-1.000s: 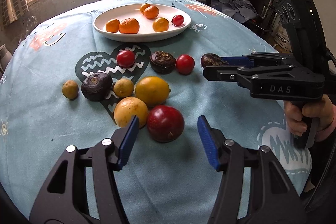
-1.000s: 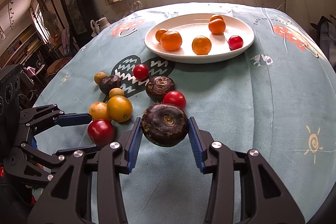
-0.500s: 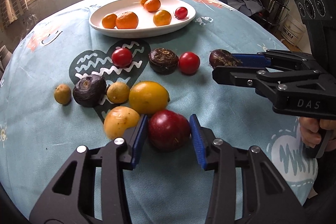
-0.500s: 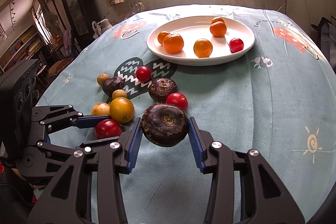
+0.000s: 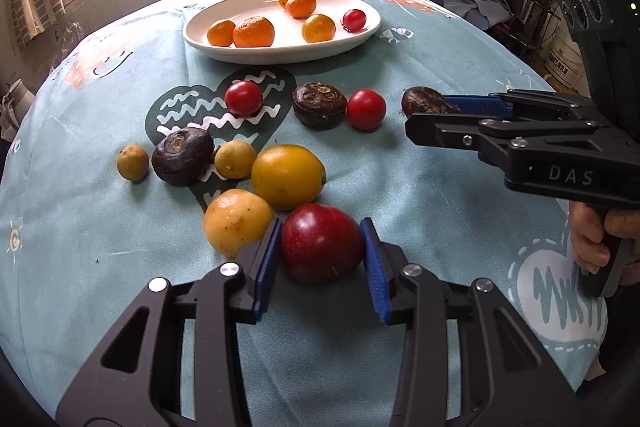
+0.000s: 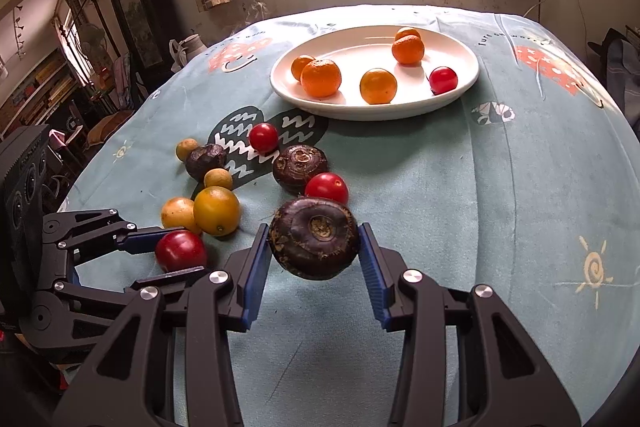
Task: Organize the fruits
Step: 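Lower the brown fruit and red plum onto the white plate and open both tools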
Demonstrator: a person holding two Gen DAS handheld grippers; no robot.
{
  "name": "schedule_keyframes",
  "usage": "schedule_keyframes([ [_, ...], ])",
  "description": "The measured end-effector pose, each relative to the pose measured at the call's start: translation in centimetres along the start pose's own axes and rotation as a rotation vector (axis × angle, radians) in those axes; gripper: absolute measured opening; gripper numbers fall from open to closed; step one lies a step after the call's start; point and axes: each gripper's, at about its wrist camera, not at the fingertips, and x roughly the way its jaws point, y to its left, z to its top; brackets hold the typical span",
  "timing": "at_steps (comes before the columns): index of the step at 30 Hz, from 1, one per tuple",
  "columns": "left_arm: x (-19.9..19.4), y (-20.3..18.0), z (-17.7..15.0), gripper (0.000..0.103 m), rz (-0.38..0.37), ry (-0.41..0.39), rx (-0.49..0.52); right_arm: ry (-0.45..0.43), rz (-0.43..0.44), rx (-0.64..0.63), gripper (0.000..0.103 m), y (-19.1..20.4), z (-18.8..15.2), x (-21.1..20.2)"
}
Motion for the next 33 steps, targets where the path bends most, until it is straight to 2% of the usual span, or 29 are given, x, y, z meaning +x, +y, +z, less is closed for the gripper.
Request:
schedule_keyframes([
  [7,-2.9,2.0,1.5,0.040,-0.089,-0.072,-0.035,-0.016,-0.002,-0.005,0.044,0.0,0.3,-0.1],
  [13,-2.8,4.2,6.5,0.040,-0.091,-0.112,-0.021,-0.059,-0.028,-0.023,0.044,0.3,3.8,-0.2],
  [17,-0.6,6.1,11.6,0.040,-0.076,-0.135,-0.051,-0.108,-0.113,-0.045,0.044,-0.3,7.6,1.6],
  [22,4.1,7.6,17.2,0.040,-0.045,-0.122,-0.067,-0.114,-0.134,-0.001,0.044,-3.0,11.1,5.3],
  [28,9.5,8.7,20.8,0.040,-0.028,-0.067,-0.086,-0.105,-0.148,0.011,0.044,-5.0,12.9,8.3],
  [29,10.0,8.8,21.1,0.041,-0.023,-0.056,-0.090,-0.105,-0.150,0.003,0.047,-5.0,13.0,8.5],
  [30,10.2,8.9,21.2,0.051,-0.024,-0.049,-0.099,-0.106,-0.151,-0.009,0.056,-4.9,13.1,8.6],
  [31,9.9,9.0,21.2,0.076,-0.020,-0.056,-0.110,-0.113,-0.160,-0.019,0.061,-4.6,13.1,8.3],
  [33,8.4,9.1,21.0,0.087,-0.010,-0.113,-0.126,-0.139,-0.169,-0.032,0.064,-4.1,12.9,7.3],
])
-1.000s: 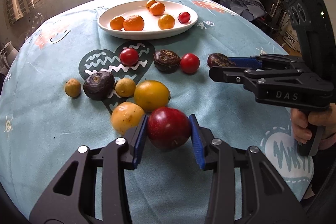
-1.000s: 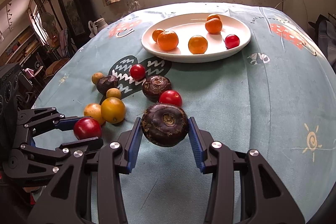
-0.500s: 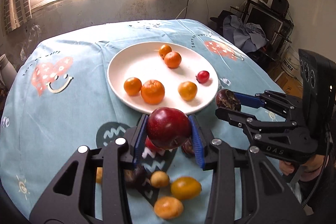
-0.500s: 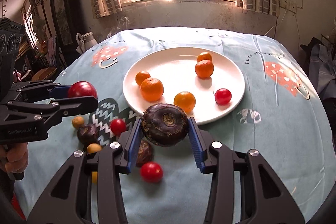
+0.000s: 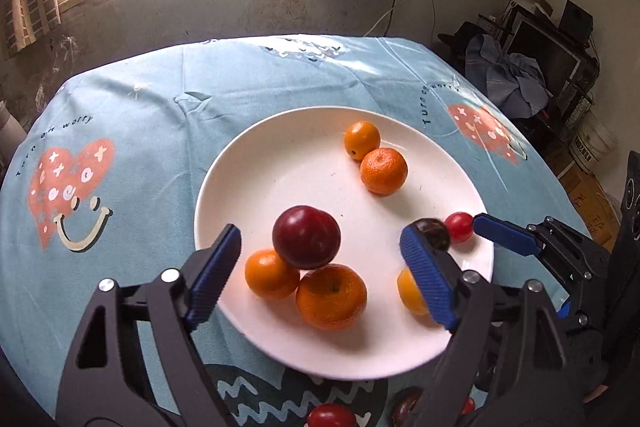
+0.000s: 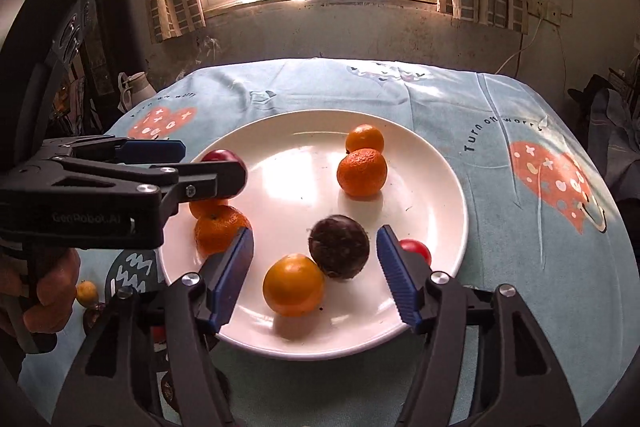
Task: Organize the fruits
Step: 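Lower the brown fruit and red plum onto the white plate and open both tools, then move both open tools back toward the remaining fruits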
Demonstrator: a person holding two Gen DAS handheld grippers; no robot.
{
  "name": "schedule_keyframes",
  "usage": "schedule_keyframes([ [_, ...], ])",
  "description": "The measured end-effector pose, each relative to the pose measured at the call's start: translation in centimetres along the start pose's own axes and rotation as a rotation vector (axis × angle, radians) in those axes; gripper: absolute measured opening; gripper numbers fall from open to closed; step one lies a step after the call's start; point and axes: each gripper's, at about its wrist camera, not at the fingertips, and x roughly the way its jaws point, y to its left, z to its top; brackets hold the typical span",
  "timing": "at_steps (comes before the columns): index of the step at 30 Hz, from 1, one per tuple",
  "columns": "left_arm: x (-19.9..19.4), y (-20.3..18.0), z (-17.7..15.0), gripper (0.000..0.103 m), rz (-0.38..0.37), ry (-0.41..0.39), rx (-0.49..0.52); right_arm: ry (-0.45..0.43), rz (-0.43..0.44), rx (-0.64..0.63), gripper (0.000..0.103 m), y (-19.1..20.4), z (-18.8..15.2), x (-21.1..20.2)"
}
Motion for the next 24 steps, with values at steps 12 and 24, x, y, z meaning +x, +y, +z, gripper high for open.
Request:
schedule_keyframes([
  [12,-11.6,2.4,-9.8,0.099,0.034,-0.053,-0.057,-0.012,0.134,-0.088,0.064,5.9,-5.2,-7.8],
  [24,-14.0,7.5,-17.5,0.099,0.141,-0.094,-0.286,0.153,0.266,-0.115,0.065,10.2,-9.3,-6.0],
])
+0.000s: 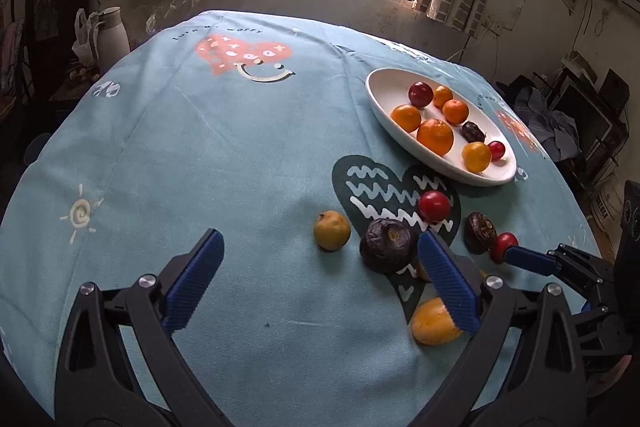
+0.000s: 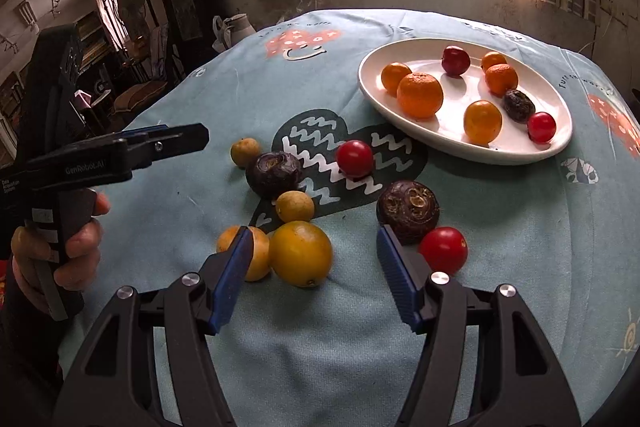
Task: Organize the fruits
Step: 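Move both open tools back toward the remaining fruits, then grasp a large yellow-orange citrus with the right tool while the left tool grasps a yellow fruit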
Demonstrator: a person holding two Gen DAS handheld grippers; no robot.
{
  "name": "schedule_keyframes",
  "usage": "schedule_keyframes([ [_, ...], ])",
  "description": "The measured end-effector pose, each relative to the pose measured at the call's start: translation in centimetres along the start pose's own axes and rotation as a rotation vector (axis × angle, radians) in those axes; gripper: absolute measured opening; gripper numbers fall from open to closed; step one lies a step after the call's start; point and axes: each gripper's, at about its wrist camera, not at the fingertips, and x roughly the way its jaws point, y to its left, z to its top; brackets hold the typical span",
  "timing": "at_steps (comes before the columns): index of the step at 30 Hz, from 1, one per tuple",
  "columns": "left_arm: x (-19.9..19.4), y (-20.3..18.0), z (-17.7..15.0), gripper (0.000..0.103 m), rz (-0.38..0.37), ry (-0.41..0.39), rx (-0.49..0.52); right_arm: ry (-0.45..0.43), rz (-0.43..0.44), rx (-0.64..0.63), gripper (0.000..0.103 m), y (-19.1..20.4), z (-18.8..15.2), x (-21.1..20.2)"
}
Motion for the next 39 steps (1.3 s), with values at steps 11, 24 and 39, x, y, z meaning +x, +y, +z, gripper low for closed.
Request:
schedule_keyframes([
  [11,-0.6,-1.4,-0.2,0.099,0.017,-0.024,0.049,0.039,0.021,0.010,0.050,0.0,-0.6,1.1],
  [24,-1.2,-1.4,-0.2,0.099,0.006,-0.041,0.047,0.059,0.072,0.063,0.047,-0.7,-0.6,1.9],
  [39,-1.0,-3.1,-0.9,0.097,-0.112,0.016,0.140,-0.069,0.067,0.114,0.038,-1.8,0.5,-1.4],
])
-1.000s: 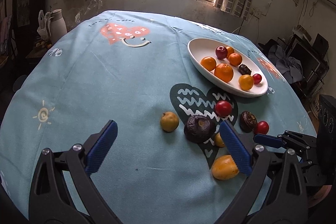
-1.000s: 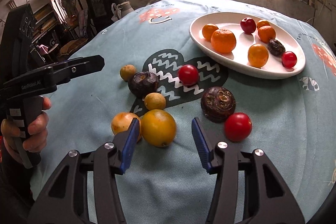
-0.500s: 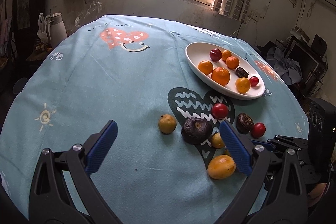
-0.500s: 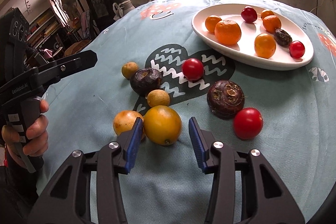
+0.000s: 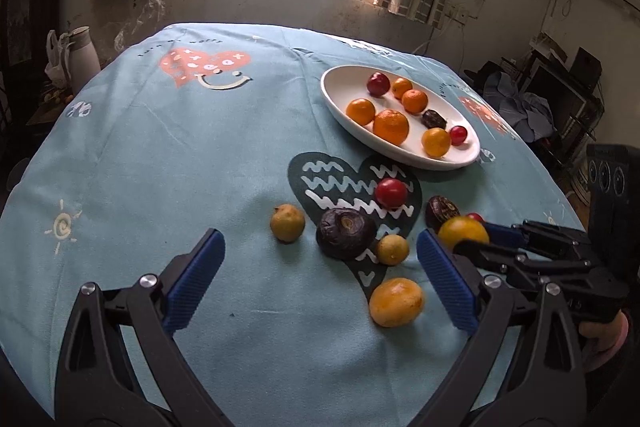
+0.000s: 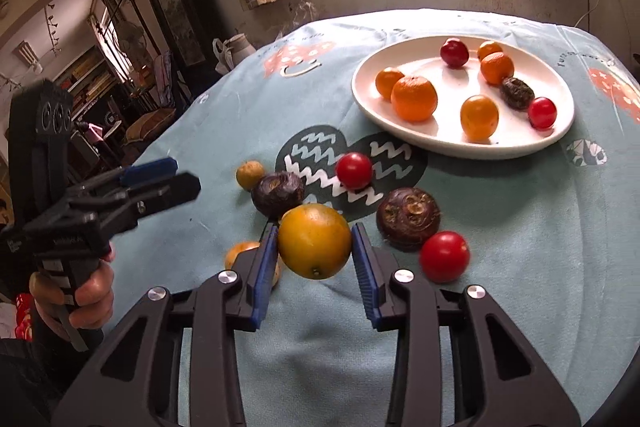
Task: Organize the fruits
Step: 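Grasp a large yellow-orange citrus with the right tool while the left tool grasps a yellow fruit, then lower both yellow fruits onto the white plate and open both tools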
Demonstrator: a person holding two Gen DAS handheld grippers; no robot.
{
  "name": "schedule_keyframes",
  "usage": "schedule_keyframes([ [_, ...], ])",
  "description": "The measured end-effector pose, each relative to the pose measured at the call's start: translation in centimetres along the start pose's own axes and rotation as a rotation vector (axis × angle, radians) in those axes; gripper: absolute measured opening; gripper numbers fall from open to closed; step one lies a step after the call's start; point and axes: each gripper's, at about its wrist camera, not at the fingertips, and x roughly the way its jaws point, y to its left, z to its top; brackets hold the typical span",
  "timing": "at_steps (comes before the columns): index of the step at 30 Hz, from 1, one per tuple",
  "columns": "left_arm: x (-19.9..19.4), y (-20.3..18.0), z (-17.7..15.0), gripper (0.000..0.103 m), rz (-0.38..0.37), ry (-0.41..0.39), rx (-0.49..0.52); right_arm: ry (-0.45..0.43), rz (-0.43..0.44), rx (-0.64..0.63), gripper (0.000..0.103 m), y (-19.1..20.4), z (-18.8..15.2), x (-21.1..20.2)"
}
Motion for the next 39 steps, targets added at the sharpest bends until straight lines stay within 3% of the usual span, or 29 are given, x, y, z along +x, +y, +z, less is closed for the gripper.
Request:
schedule_keyframes([
  [3,0.7,-2.8,-1.0,0.087,-0.067,0.048,0.135,-0.037,-0.026,0.028,0.038,-0.9,0.2,-1.1],
  [6,1.9,-5.1,-2.3,0.072,-0.084,0.108,0.241,-0.027,-0.024,0.061,0.038,-1.7,0.2,-1.0],
  [10,3.3,-5.7,-3.2,0.056,-0.078,0.163,0.270,-0.021,-0.027,0.065,0.038,-1.7,0.1,-1.0],
  [17,4.5,-5.3,-3.4,0.052,-0.070,0.203,0.260,-0.020,-0.028,0.065,0.038,-1.7,0.1,-1.1],
  [23,5.3,-5.2,-3.6,0.039,-0.057,0.221,0.263,-0.030,-0.028,0.062,0.038,-1.6,0.2,-1.4],
  [29,5.1,-5.1,-3.6,0.038,-0.067,0.206,0.258,-0.034,-0.036,0.062,0.038,-1.6,0.1,-1.6],
  [36,3.3,-4.7,-2.2,0.038,-0.149,0.178,0.201,-0.001,-0.008,0.087,0.038,-2.2,-0.8,-1.4],
  [39,3.2,-4.9,0.4,0.038,-0.166,0.174,0.210,-0.049,-0.015,0.101,0.038,-2.9,0.2,-2.3],
])
